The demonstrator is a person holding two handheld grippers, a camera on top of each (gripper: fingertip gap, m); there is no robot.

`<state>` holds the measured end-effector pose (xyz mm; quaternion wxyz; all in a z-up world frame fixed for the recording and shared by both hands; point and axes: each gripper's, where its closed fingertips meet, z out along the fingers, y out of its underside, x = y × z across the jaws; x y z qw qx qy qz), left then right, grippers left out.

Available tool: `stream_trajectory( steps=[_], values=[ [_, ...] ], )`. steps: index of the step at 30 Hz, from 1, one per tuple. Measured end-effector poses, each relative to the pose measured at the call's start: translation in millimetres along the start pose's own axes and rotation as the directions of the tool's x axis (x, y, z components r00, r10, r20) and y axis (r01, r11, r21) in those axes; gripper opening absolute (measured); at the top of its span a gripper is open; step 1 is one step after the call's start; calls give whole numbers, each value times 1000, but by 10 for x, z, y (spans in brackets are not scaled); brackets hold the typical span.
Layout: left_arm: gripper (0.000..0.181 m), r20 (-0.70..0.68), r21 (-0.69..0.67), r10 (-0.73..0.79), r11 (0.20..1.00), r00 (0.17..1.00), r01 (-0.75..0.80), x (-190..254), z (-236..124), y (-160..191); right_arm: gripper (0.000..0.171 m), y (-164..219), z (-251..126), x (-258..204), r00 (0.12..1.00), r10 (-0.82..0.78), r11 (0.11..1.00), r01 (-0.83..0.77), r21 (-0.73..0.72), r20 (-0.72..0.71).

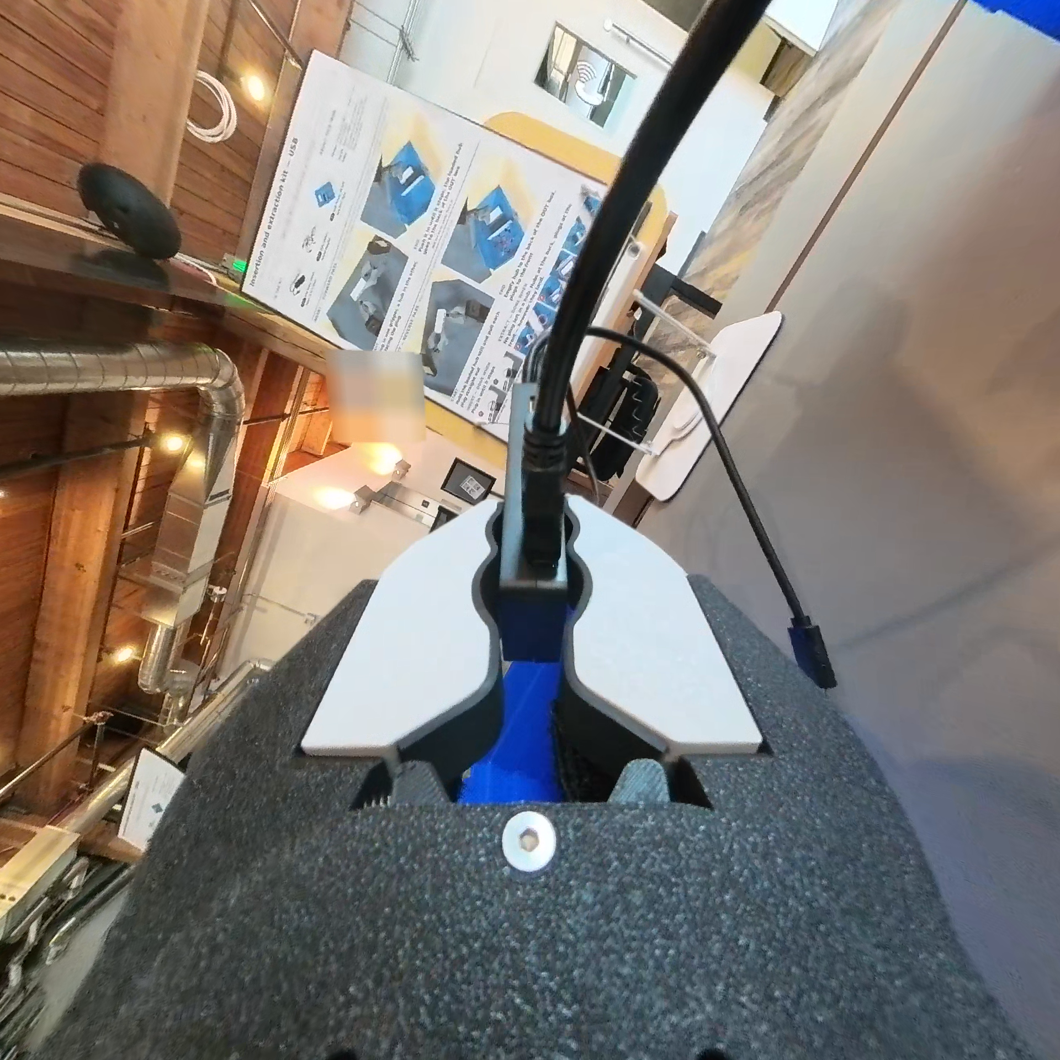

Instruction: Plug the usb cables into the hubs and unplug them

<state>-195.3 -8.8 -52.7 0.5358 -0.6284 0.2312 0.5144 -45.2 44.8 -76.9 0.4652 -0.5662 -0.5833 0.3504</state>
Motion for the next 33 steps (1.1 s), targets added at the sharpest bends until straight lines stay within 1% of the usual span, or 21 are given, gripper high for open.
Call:
stream_trajectory(
  steps=[5, 8, 11, 13, 15, 17, 19, 21, 22, 24, 26, 27, 30, 33],
  values=[
    [17, -1, -12, -15, 1000, 1000, 15, -58, -4, 78, 47, 109, 5, 22, 1000, 14, 1000, -14, -16, -6],
    [17, -24, -10, -36, 999, 999, 36, -18, 6, 99, 46, 223, 40, 73, 999, 38, 999, -38, -22, -29],
    [17, -56, -27, -11, 1000, 998, 10, 96, 31, 151, 45, 328, 69, 182, 994, 63, 998, -64, -15, -90],
    [17, -84, -31, -18, 999, 996, 15, 185, 54, 187, 45, 374, 55, 318, 984, 63, 998, -66, -15, -169],
    [17, -111, -35, -23, 999, 993, 20, 249, 74, 236, 45, 397, -65, 544, 953, 23, 999, -35, -34, -301],
    [17, -128, -39, -20, 999, 992, 15, 282, 86, 293, 43, 423, -310, 811, 895, -26, 997, -11, -79, -444],
    [17, -137, -37, -23, 999, 990, 18, 302, 93, 334, 42, 474, -563, 1009, 856, -4, 993, -58, -104, -517],
    [17, -153, -27, -31, 999, 988, 28, 331, 96, 340, 49, 648, -757, 1176, 843, 54, 973, -164, -160, -535],
    [17, -161, -22, -30, 999, 987, 27, 348, 100, 337, 51, 782, -848, 1272, 833, 76, 952, -224, -210, -548],
    [17, -173, -23, -29, 999, 984, 25, 373, 110, 342, 51, 1057, -1010, 1451, 818, 97, 888, -328, -321, -566],
    [17, -180, -18, -32, 999, 983, 29, 385, 116, 346, 50, 1281, -1095, 1573, 825, 106, 813, -393, -429, -556],
    [17, -183, -17, -34, 999, 982, 32, 385, 120, 353, 51, 1380, -1107, 1617, 830, 110, 774, -416, -477, -546],
    [17, -183, -22, -47, 999, 982, 44, 357, 129, 391, 66, 1710, -1089, 1642, 854, 145, 615, -473, -631, -499],
    [17, -184, -24, -66, 998, 981, 63, 333, 129, 407, 74, 1980, -1007, 1592, 880, 164, 485, -465, -740, -446]
  ],
)
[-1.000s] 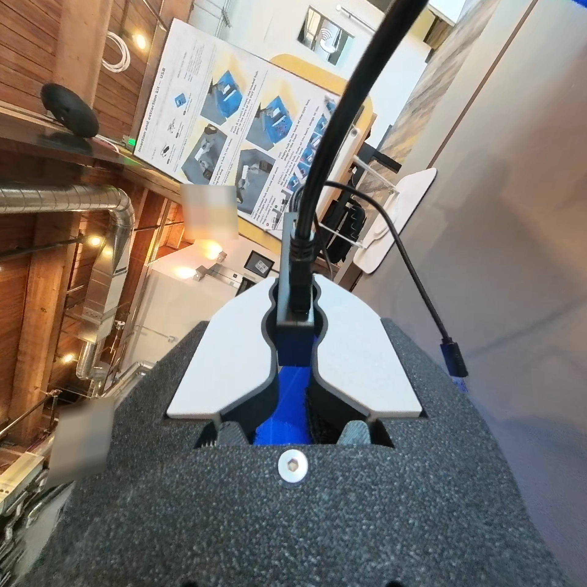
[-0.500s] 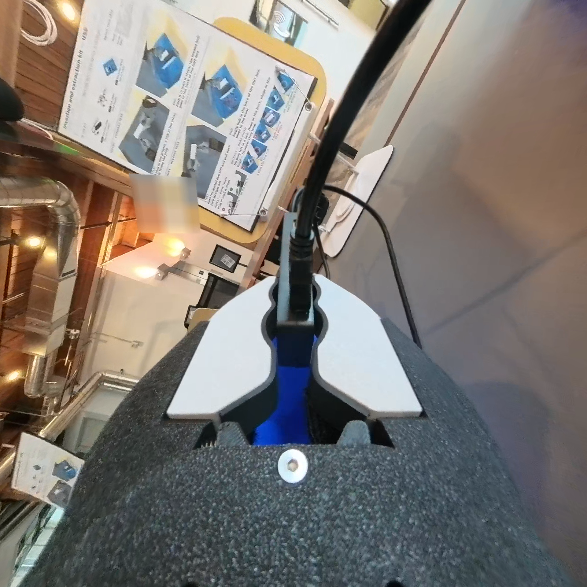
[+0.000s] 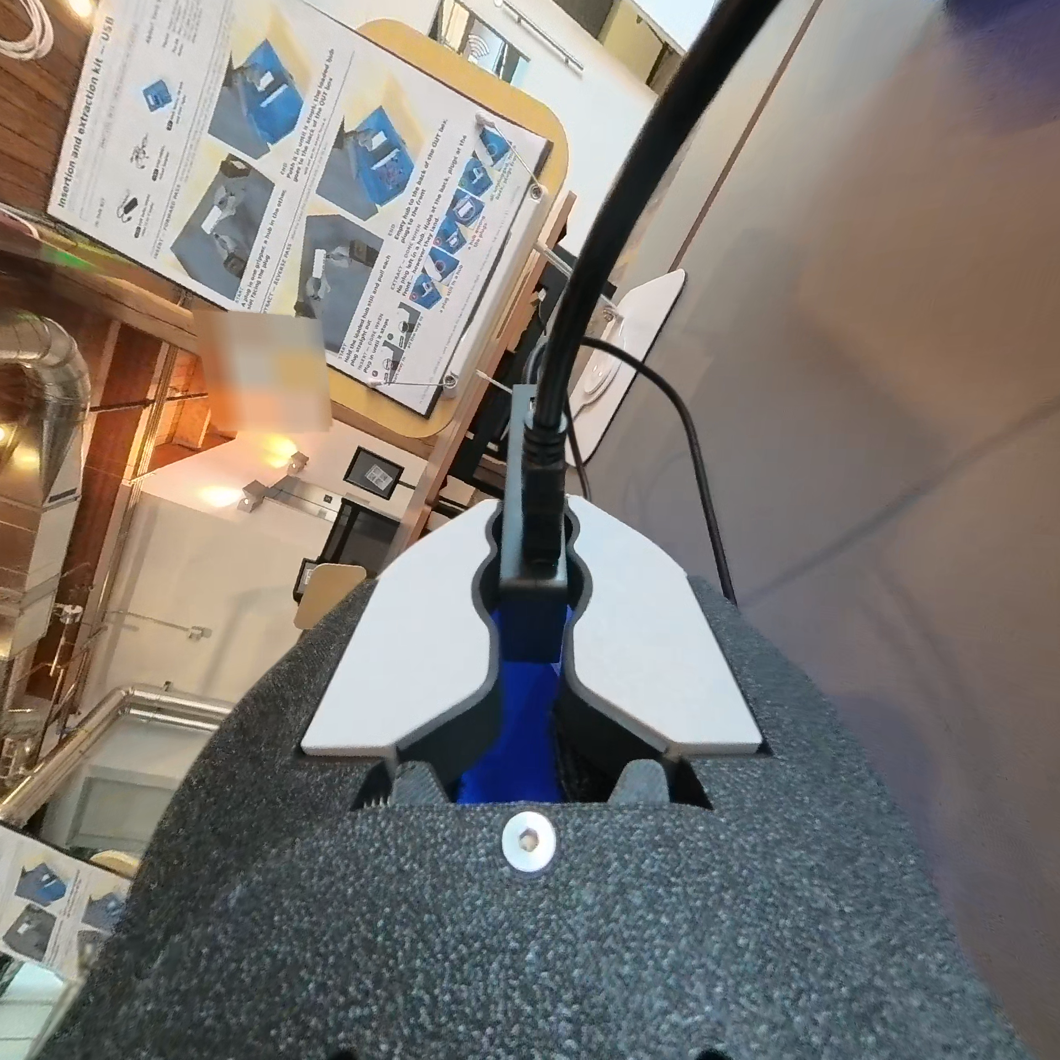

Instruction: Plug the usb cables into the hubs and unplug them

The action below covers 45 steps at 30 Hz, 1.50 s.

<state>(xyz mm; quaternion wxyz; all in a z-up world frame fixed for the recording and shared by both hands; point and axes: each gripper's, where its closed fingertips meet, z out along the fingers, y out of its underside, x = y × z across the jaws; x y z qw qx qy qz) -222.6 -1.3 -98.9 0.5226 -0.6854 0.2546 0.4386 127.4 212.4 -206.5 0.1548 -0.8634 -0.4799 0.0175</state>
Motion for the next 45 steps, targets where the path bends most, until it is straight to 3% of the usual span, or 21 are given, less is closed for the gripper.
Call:
stream_trajectory(
  steps=[4, 6, 7, 15, 30, 45],
  values=[
    [17, -1, -4, 13, 1000, 1000, -13, 11, 10, -1, 59, 29, 227, -27, 999, 33, 994, -30, -109, 22],
    [17, 2, -7, 21, 1000, 1000, -21, 9, 15, -7, 27, 63, 330, -73, 998, 19, 990, -12, -141, 54],
    [17, 2, -5, 21, 1000, 1000, -21, 6, 14, -11, 9, 65, 348, 8, 1000, -21, 990, 21, -138, 4],
    [17, 0, -4, 22, 1000, 1000, -22, 6, 25, -5, 2, 43, 315, 55, 997, -68, 991, 62, -120, -44],
    [17, -2, -1, 32, 999, 999, -32, 19, 31, -42, 1, -287, -340, 81, 998, -18, 975, 29, 220, -53],
    [17, -40, 9, -5, 1000, 999, 6, 139, 80, -114, 1, -602, -817, -49, 996, -88, 870, 78, 488, -2]
  ],
)
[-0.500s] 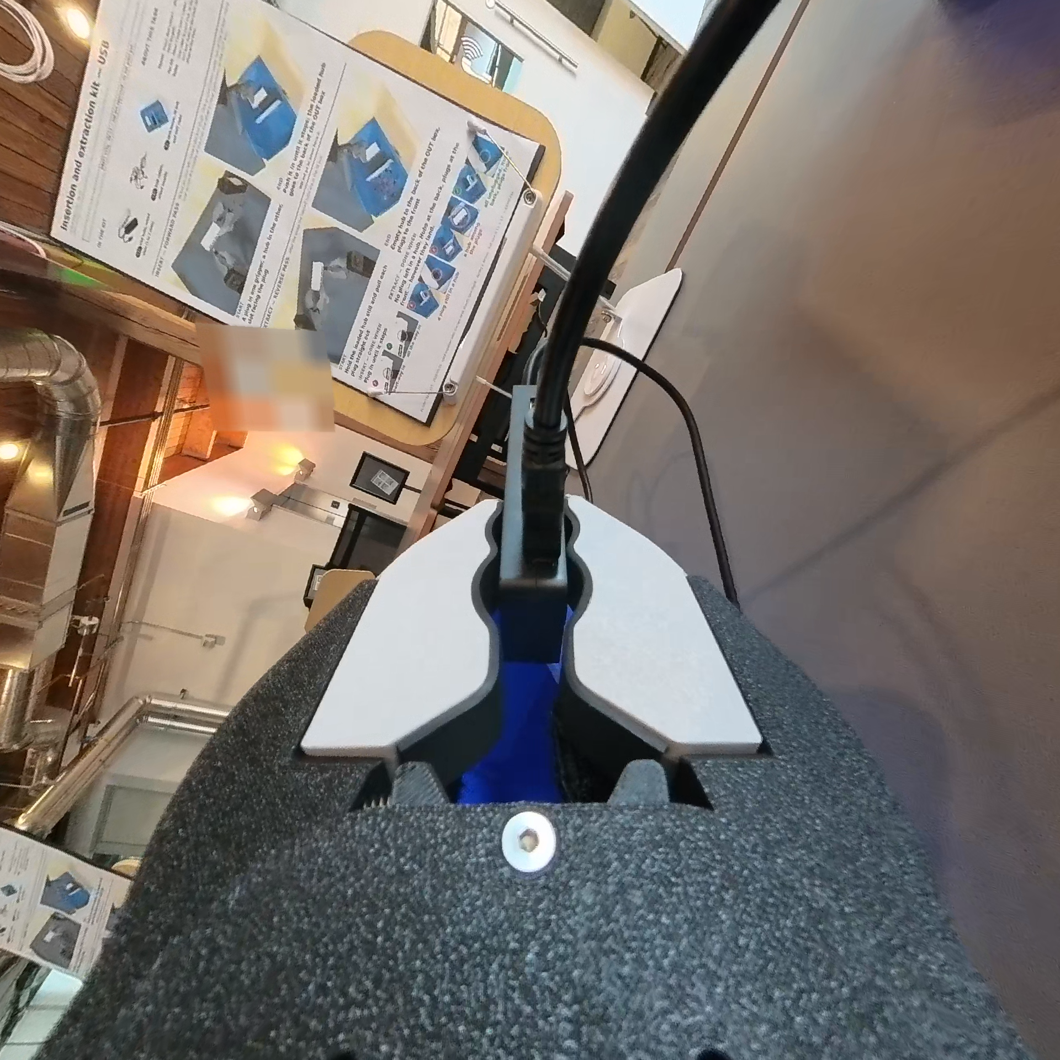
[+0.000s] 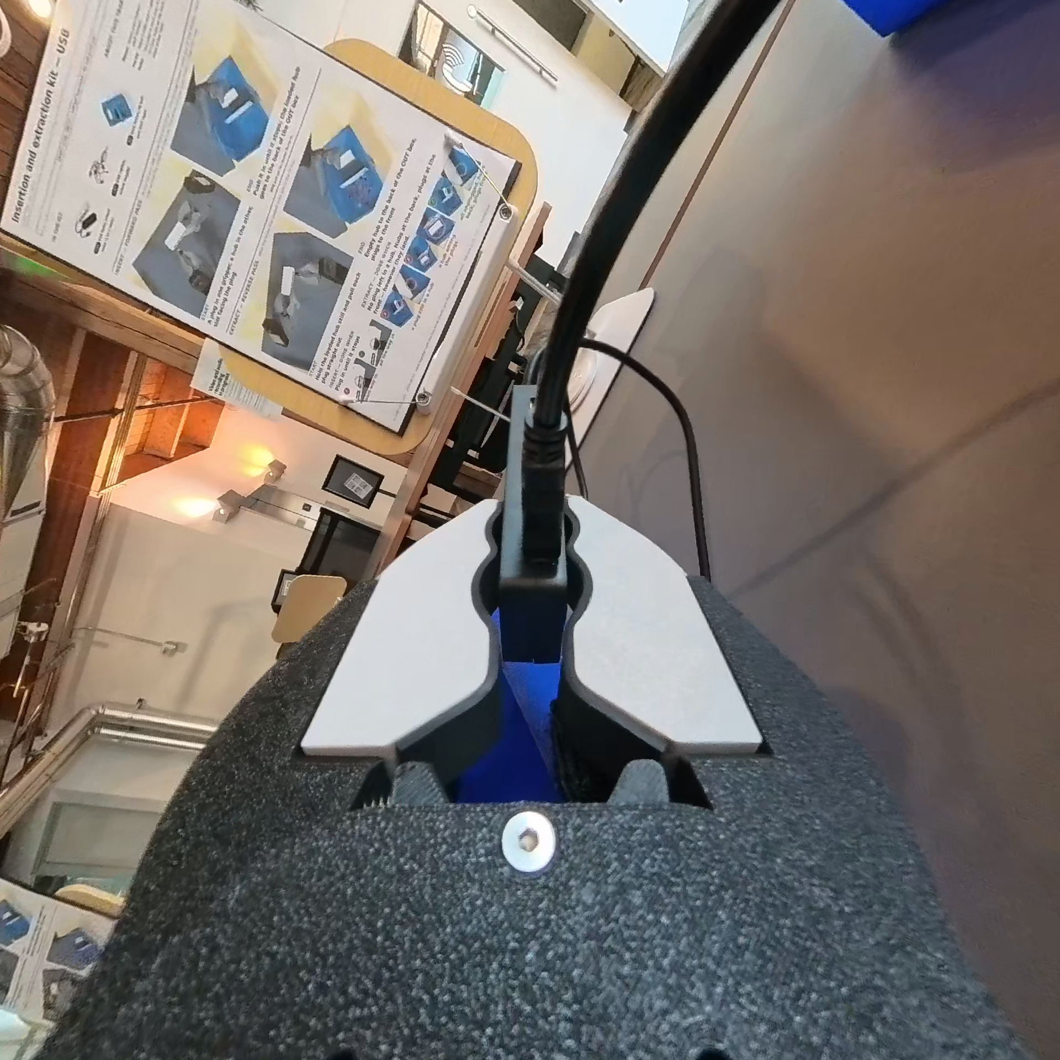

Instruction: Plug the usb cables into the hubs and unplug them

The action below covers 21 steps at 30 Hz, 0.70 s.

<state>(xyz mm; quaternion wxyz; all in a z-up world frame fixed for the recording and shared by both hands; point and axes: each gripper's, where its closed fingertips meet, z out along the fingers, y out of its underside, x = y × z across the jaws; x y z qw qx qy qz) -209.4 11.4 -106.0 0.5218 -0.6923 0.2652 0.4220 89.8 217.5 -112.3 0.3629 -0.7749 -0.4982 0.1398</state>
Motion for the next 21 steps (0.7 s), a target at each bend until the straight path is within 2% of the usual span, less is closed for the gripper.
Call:
stream_trajectory(
  steps=[15, 21],
  values=[
    [17, -35, 9, -24, 1000, 999, 24, 159, 54, -158, 1, -336, -183, 60, 990, 17, 954, -58, 294, 141],
    [17, -36, 33, -30, 999, 999, 31, 151, 17, -278, 1, -481, -410, 111, 987, 27, 912, -88, 401, 157]
  ],
)
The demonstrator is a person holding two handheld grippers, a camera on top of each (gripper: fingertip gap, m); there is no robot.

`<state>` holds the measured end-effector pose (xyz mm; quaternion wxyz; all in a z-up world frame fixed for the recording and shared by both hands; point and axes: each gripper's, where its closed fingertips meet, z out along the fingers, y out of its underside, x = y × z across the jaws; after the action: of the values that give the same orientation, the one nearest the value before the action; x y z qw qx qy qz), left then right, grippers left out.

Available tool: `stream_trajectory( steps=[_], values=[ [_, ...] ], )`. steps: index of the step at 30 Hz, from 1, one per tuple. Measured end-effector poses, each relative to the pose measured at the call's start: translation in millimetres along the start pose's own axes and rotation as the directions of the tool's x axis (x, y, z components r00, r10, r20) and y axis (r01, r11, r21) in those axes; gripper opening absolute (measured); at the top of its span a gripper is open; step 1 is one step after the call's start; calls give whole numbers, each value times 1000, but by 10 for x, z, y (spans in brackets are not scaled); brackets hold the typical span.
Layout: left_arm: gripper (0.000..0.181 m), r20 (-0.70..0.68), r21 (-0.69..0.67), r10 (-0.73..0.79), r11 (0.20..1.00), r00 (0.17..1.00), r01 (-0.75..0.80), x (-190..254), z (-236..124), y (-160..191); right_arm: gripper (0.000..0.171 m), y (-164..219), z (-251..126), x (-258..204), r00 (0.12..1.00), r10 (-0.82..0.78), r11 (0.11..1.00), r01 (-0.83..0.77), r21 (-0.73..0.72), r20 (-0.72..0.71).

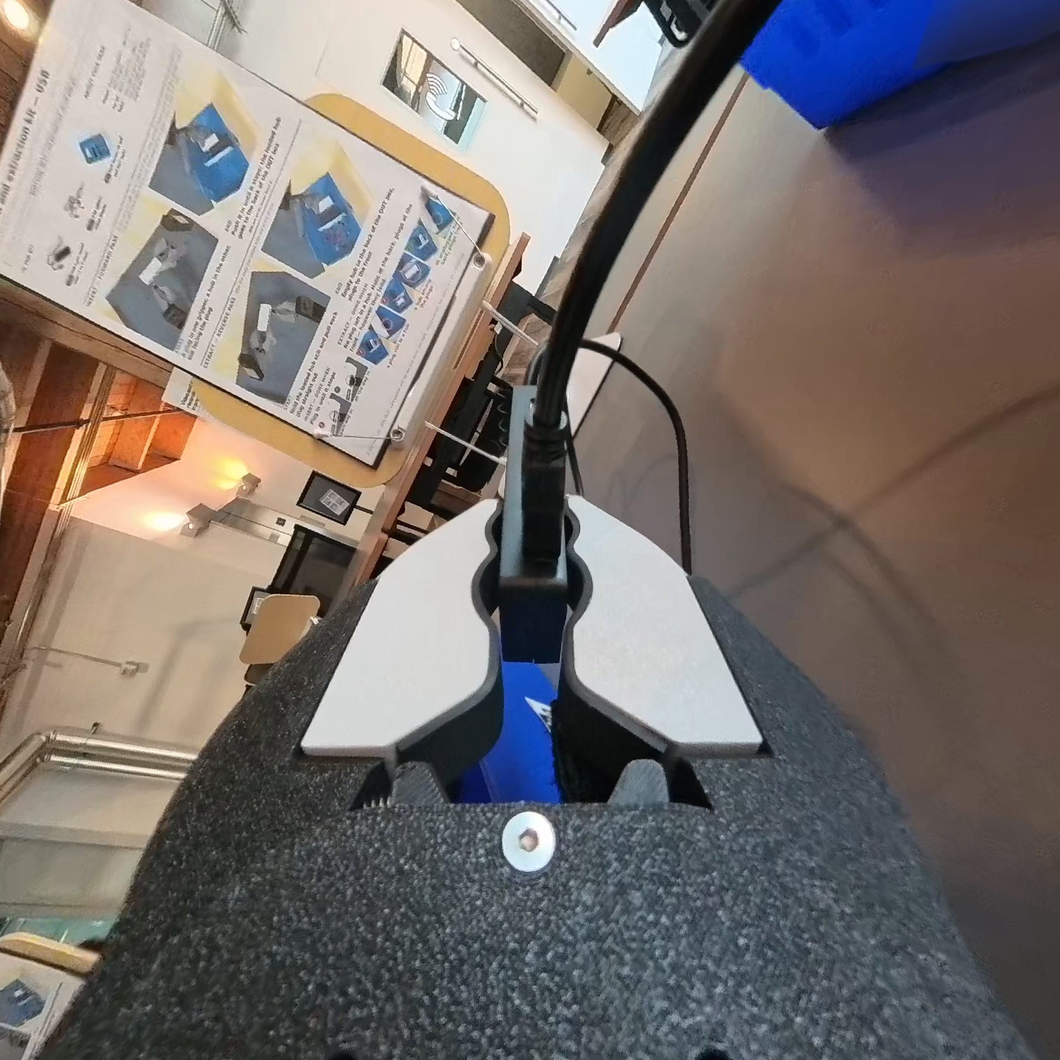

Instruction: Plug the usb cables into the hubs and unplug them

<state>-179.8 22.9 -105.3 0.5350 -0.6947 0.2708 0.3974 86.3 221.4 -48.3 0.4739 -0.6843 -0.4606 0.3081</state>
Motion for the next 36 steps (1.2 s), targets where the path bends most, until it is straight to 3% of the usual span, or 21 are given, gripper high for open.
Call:
stream_trajectory(
  steps=[15, 25, 29, 36],
  values=[
    [17, -1, 58, -65, 996, 998, 65, -132, -135, -84, 1, -1397, -369, -433, 991, -83, 949, 46, 312, 106],
    [17, -5, 73, -82, 994, 997, 82, -188, -171, -69, 1, -2580, -348, -1175, 935, -191, 871, 22, 491, 299],
    [17, -17, 75, -92, 993, 996, 93, -196, -174, -27, 1, -2484, -107, -1396, 917, -230, 889, 62, 454, 325],
    [17, -28, 51, -101, 993, 994, 102, -195, -142, 99, 1, -1481, 537, -1583, 879, -256, 955, 165, 248, 403]
  ],
)
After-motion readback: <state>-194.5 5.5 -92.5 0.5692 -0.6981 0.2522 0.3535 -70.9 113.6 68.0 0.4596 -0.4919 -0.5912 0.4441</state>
